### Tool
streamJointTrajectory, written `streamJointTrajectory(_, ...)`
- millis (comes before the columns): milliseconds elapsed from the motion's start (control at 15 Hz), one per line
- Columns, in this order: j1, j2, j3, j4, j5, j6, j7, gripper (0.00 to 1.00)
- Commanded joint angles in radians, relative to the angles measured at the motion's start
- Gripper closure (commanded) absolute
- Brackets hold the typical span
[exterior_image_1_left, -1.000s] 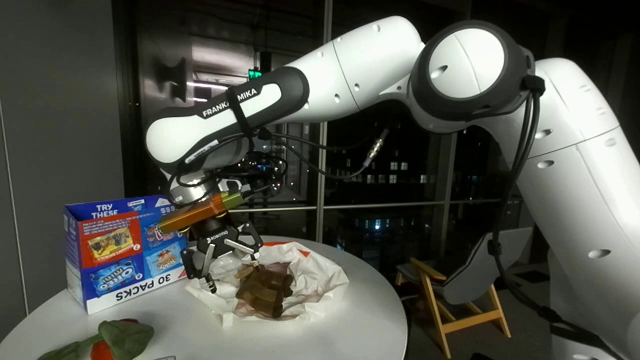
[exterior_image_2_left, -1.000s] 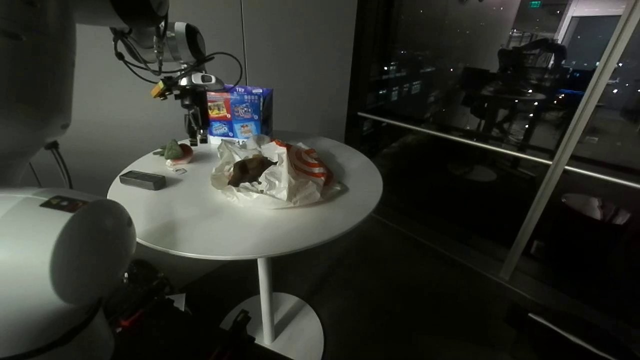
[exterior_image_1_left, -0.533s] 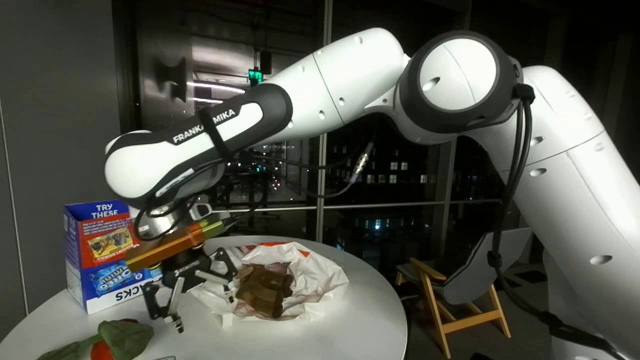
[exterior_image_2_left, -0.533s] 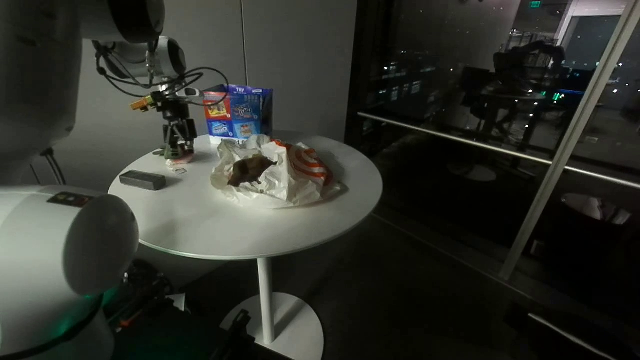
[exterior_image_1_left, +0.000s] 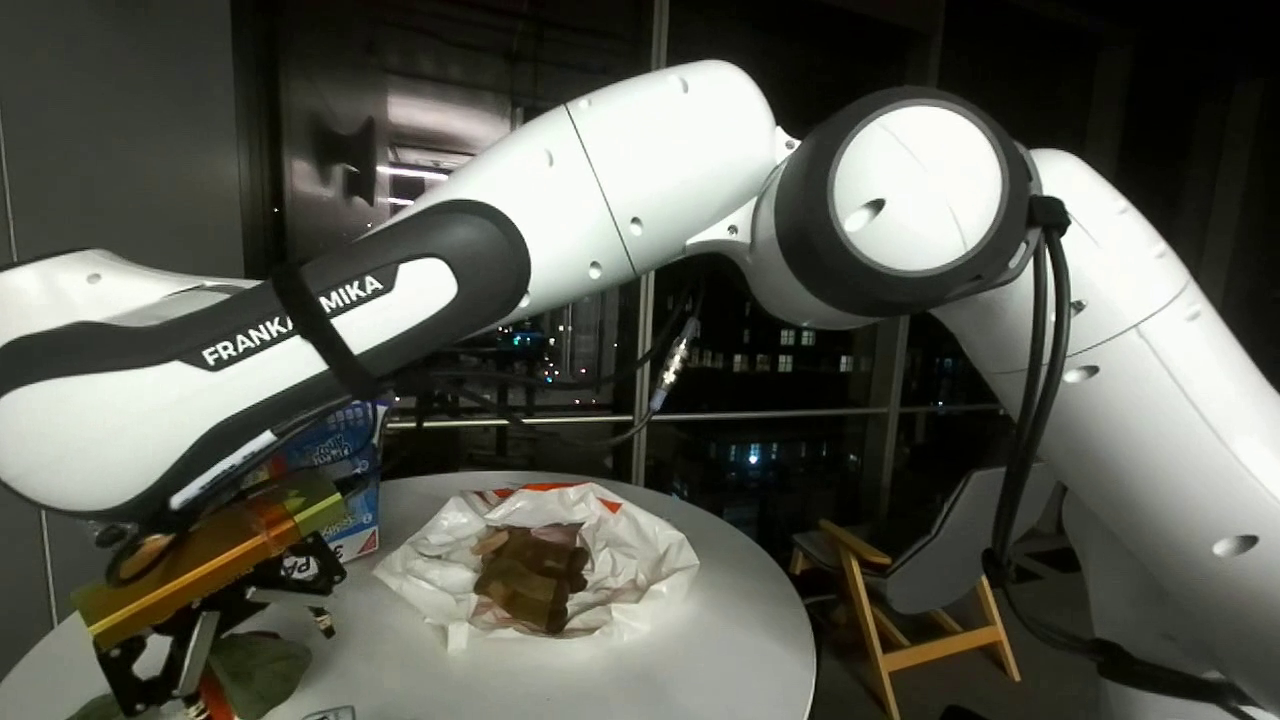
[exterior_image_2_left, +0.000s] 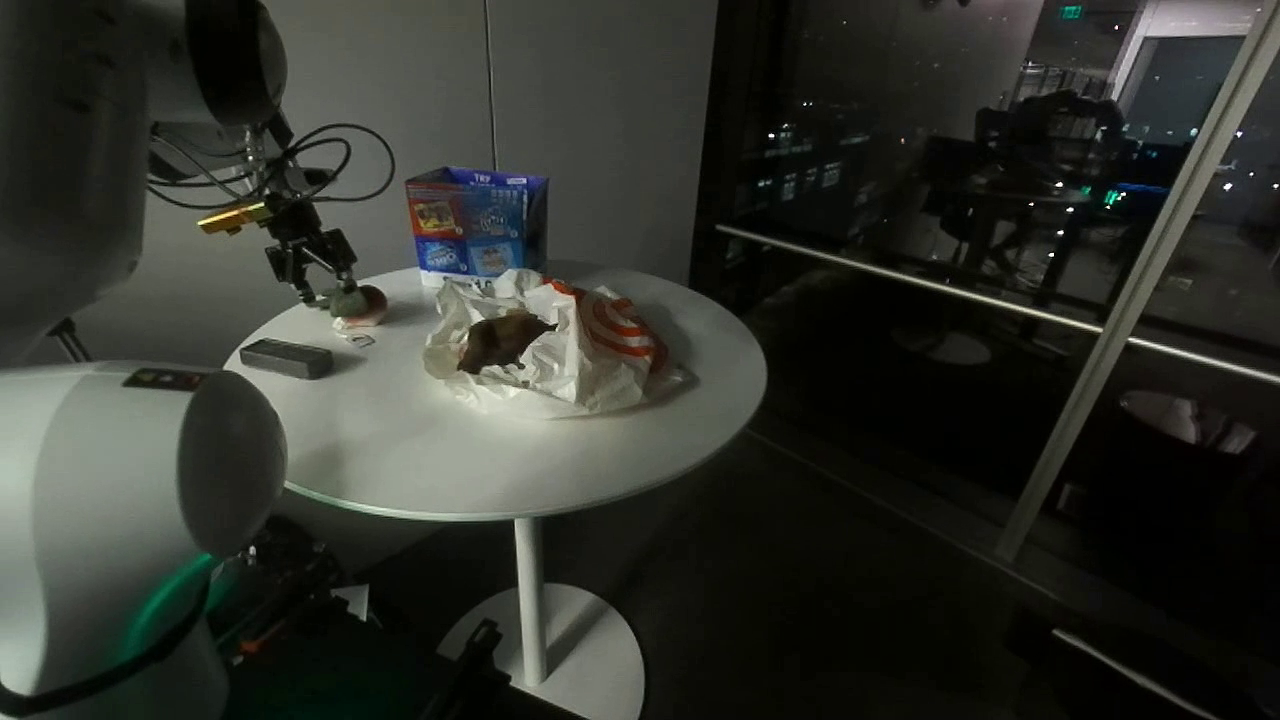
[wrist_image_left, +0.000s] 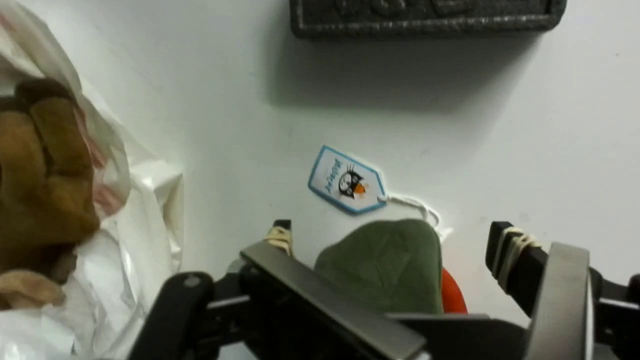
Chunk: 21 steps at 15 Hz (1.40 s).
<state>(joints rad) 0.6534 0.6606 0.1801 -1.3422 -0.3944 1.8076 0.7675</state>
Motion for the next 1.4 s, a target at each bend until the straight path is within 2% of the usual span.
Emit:
streamJointTrajectory(0,0.013,0.053,-0.039,0.088,-0.058,0.109,-0.157,0.00)
streamJointTrajectory(267,-0.061,0.119,0.001,0.125,-0.014,0.292,-0.342,0.00)
streamJointTrajectory(333,-0.052,0.149,-0.026,0.152,0.030,0.307,-0.393,0.00)
streamJointTrajectory(467,-0.073,0.192,-0.017,0.183,0.084,0.297,-0.473,0.01)
streamJointTrajectory(800,-0.067,0.245,-0.020,0.264,0.165,0.178,-0.567,0.47)
streamJointTrajectory(1067,-0.024,0.224,-0.037,0.311,0.171,0.021,-0.515,0.77)
streamJointTrajectory(1200,-0.021,0.201,-0.020,0.307,0.167,-0.053,-0.483,0.89)
streamJointTrajectory(1333,-0.020,0.184,-0.014,0.307,0.179,-0.107,-0.455,0.89)
